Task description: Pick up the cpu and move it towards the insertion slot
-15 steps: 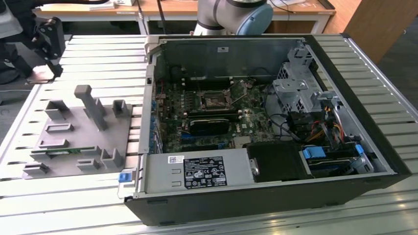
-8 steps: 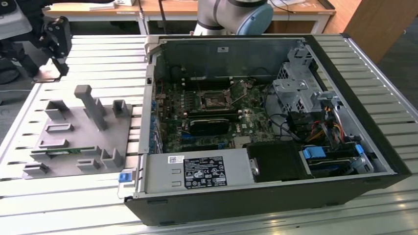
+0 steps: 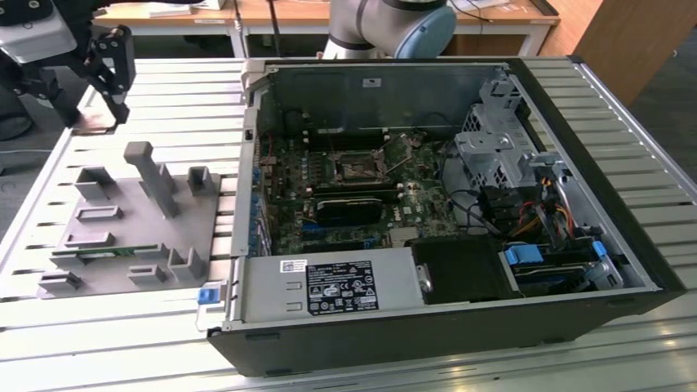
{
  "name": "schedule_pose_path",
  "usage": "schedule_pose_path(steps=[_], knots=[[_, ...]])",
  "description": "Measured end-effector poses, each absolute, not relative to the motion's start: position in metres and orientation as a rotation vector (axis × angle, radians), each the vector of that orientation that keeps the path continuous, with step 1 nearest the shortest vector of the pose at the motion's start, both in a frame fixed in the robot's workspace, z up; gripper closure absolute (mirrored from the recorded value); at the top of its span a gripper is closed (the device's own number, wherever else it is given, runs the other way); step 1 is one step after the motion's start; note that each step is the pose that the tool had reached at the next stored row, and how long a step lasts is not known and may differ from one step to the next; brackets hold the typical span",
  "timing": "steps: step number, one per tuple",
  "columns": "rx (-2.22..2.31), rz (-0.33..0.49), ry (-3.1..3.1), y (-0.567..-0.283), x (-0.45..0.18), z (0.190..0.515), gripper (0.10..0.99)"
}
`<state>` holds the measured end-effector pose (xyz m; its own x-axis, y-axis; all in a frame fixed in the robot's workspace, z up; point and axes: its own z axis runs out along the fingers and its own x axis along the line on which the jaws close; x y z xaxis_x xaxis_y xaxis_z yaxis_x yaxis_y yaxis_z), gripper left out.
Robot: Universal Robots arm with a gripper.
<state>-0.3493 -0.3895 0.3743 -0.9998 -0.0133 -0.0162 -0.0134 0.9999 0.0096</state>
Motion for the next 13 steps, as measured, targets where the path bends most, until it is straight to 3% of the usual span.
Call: schedule_pose_path(steps=[13], knots=[[-0.021,0.015,3.125,-0.382,-0.327,0.374,0.545]])
